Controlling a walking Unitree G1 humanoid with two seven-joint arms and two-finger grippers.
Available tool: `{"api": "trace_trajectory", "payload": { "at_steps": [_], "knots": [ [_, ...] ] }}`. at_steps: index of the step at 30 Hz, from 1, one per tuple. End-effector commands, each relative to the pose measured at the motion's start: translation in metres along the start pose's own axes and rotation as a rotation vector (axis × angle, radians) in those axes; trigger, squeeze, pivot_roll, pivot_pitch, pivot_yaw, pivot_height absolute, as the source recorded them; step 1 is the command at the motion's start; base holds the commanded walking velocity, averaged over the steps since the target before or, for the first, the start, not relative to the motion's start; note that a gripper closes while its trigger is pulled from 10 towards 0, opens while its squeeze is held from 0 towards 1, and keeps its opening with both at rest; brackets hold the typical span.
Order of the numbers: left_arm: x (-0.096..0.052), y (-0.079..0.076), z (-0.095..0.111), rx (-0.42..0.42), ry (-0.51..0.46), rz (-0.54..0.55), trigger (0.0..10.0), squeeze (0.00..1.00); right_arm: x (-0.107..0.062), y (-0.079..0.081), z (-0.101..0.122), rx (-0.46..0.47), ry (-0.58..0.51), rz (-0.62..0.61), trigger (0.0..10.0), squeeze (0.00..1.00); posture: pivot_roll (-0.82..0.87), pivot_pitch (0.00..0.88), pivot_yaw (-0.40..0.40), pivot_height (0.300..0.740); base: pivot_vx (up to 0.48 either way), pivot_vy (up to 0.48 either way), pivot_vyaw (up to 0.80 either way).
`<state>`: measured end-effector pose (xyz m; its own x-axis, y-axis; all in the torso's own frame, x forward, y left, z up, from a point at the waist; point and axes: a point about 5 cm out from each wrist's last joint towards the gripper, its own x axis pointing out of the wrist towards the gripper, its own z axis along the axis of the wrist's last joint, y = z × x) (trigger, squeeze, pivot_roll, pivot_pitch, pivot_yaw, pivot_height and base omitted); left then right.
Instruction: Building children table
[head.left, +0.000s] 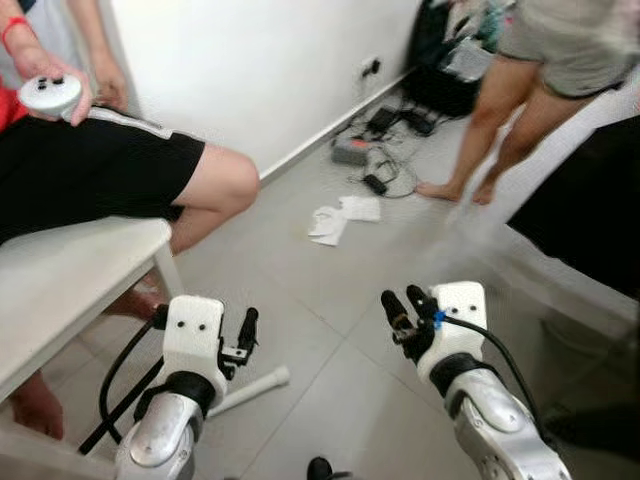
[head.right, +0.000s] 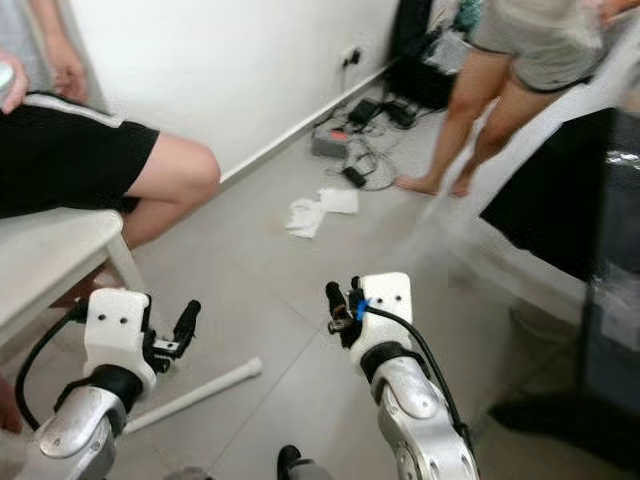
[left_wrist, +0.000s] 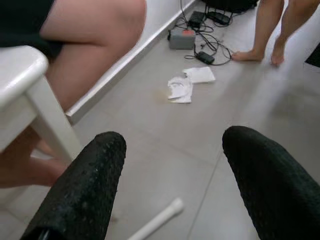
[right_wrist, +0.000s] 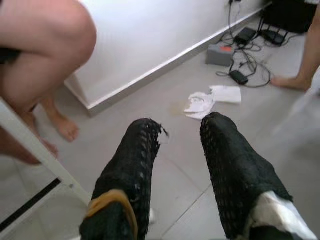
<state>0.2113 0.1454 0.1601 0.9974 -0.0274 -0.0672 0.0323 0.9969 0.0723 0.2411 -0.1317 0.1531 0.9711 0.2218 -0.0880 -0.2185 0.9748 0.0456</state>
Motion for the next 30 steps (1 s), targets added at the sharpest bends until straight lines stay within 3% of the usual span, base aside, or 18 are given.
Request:
{"api": "trace_trajectory", "payload": {
  "at_steps": [1,30],
  "knots": [
    [-0.0021,-0.0015,-0.0052,-0.023,0.021,-0.001,10.0,0.00,-0.0002,-0.0039,-0.0008,-0.010,0.001,-0.013,10.0,0.00,0.04,0.216,-0.096,0.740,0.000,0.000,-0.80],
    [-0.0057,-0.0001,-0.0089,-0.028,0.025,-0.002,10.0,0.00,-0.0038,-0.0051,-0.0037,-0.010,0.004,-0.062,10.0,0.00,0.04,0.214,-0.095,0.740,0.000,0.000,-0.80]
  ]
}}
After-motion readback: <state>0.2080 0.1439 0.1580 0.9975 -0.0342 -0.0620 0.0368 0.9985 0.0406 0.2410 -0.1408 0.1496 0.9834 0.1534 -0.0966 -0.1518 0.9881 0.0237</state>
